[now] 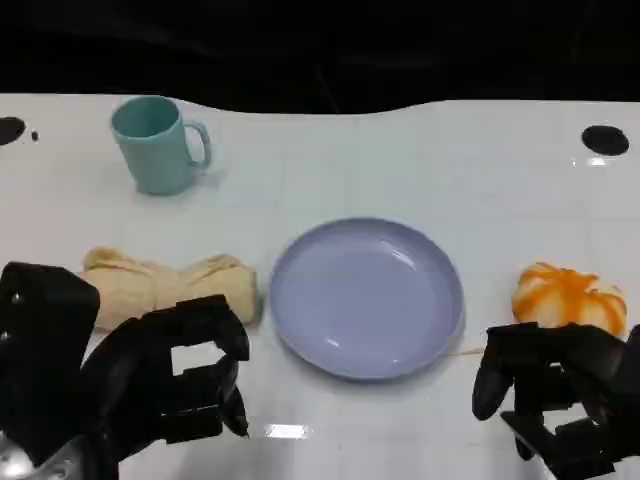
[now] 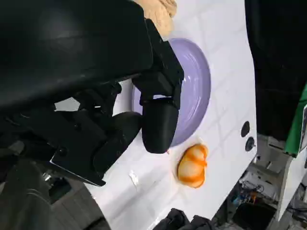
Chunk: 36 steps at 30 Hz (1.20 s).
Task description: Grasp the towel on the left side of the plate with the left hand and place it into the plate.
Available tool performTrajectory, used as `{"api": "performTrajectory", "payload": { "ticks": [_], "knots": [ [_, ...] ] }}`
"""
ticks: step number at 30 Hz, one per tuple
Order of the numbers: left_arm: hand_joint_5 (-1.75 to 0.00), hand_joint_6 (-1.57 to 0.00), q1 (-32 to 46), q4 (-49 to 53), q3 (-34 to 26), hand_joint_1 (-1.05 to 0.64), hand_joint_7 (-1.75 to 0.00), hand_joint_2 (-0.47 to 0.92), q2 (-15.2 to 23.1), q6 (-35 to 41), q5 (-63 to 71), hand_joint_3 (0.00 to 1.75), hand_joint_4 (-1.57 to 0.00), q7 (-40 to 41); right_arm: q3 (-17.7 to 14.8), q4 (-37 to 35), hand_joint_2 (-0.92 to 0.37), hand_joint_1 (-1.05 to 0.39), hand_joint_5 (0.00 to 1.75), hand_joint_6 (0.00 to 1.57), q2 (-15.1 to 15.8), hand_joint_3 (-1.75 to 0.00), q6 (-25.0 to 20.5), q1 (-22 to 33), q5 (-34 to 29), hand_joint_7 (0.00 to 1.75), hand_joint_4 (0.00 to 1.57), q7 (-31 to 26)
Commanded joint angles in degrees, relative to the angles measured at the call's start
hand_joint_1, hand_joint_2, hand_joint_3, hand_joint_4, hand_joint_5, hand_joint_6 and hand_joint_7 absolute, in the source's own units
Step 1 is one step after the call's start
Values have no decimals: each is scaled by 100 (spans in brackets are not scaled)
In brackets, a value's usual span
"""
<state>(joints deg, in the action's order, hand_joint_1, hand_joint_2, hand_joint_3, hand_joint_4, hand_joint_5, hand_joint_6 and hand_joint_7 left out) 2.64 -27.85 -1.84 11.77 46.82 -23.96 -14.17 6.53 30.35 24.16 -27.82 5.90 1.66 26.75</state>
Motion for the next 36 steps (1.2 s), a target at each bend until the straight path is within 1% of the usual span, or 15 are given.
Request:
{"api": "performTrajectory", "payload": {
  "ticks": [1,9,14,32,35,36],
  "knots": [
    [-175,-71,-46,53,-35,-7,-168,57,122,-78,1,129,-83,-83,5,-29,-59,5,168,69,59,-107,54,-47,-11,143,70,-3],
    [-175,-70,-49,-26,-27,-7,-168,57,125,25,5,129,-82,-9,-13,-23,-59,5,168,69,60,-106,82,-30,16,142,70,4],
    [-175,-70,-39,66,-26,-7,-168,57,150,-119,1,129,-82,-118,-8,-14,-60,5,168,69,60,-106,39,-39,8,142,70,-6],
    [-175,-71,-42,-12,-20,-7,-167,57,148,-46,36,129,-82,-39,3,-23,-60,5,168,69,46,-105,49,-53,15,142,70,-13],
    [-175,-71,-25,-22,-65,-7,-166,57,92,-54,38,129,-82,31,7,-13,-60,5,168,69,49,-106,54,-44,6,143,70,-19],
    [-175,-72,-24,-26,-85,-6,-163,57,62,-41,37,127,-80,76,11,-13,-59,4,168,69,52,-105,64,-43,-1,142,70,-20]
  ]
}}
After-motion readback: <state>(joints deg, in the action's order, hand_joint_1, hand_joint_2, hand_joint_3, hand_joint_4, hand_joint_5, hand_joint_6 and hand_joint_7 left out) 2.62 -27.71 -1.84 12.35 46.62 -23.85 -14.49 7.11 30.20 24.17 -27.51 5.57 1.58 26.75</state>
